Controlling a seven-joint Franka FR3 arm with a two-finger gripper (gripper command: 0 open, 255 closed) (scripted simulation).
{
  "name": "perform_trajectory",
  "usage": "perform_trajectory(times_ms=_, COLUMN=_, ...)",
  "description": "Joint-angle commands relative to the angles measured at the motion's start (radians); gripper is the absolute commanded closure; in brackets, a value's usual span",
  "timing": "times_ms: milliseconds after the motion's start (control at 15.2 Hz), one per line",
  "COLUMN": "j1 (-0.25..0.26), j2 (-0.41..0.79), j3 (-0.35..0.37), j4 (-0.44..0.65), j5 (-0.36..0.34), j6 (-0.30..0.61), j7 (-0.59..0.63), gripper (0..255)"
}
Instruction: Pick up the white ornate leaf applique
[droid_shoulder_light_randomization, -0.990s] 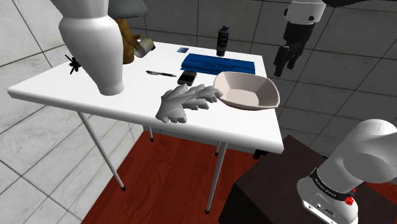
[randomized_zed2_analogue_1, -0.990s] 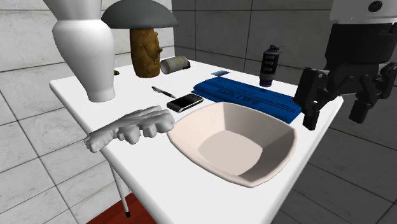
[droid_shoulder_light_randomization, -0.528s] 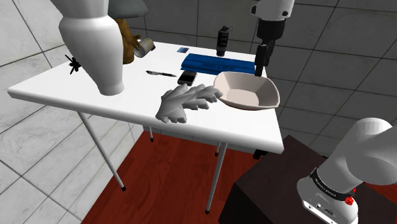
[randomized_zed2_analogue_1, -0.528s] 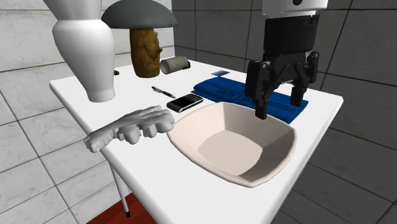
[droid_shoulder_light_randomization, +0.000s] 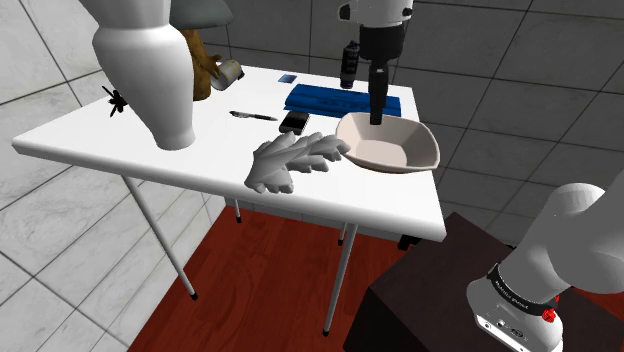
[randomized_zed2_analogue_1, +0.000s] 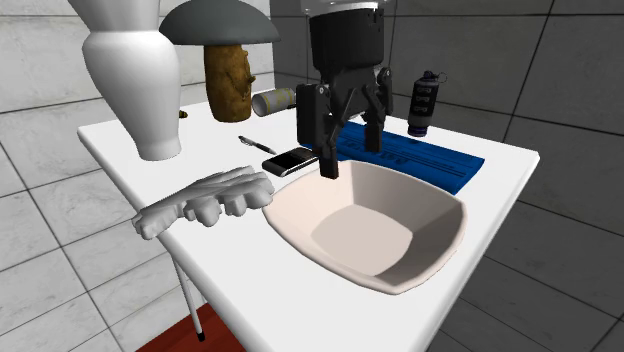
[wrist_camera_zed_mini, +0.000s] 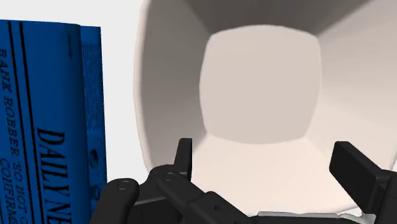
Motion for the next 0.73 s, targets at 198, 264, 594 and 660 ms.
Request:
perform_trajectory(times_ms=198, j1=0.067, j2=0.117, j3=0.069, j4=0.142, j5=-0.008, j6=-0.051, j7=-0.089, gripper=0)
perform_trajectory(times_ms=264, j1=0.081, j2=0.14, j3=0.084, j4=0.171, j5=-0.012, j6=-0.063, j7=-0.106, gripper=0)
perform_trajectory(times_ms=594, j1=0.121, j2=0.194, j3=0.125, j4=0.214, j5=-0.02, j6=-0.068, j7=-0.154, gripper=0)
perform_trajectory(times_ms=660, j1=0.12, j2=0.189, j3=0.124, j4=0.195, j5=-0.019, j6=-0.053, j7=-0.155, gripper=0)
